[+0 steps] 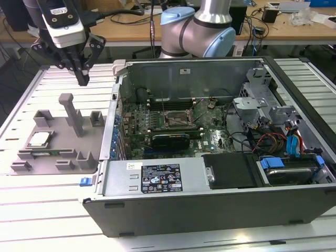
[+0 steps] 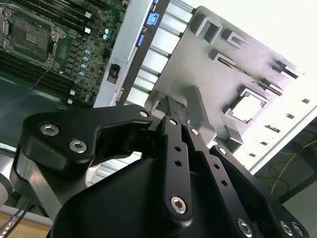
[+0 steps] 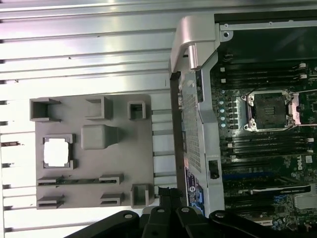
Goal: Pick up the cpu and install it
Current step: 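Reach for the cpu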
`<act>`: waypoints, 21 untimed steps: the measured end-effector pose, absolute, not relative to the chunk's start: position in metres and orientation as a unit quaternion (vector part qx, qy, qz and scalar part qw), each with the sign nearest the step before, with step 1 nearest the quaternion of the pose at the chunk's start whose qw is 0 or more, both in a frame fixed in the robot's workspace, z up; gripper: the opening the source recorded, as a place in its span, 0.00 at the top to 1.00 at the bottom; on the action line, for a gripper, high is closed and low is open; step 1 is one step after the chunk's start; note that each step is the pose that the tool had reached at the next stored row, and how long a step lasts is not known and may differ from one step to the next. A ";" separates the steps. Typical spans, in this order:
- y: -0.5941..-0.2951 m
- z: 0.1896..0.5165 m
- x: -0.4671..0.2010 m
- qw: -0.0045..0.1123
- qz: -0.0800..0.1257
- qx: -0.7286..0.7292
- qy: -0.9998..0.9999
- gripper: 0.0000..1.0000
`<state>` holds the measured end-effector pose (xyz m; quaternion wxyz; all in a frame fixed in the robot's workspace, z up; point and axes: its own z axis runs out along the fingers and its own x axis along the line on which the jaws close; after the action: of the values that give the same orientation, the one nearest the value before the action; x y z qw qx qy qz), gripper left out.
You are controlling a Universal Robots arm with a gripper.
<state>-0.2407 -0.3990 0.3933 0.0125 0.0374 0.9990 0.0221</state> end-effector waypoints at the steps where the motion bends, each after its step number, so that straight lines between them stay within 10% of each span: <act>1: -0.399 0.393 -0.242 0.012 0.022 0.037 0.999 0.89; 21: -0.399 0.393 -0.272 0.012 0.022 0.037 0.999 0.89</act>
<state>-0.2721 -0.3992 0.3933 0.0125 0.0374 0.9990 0.0221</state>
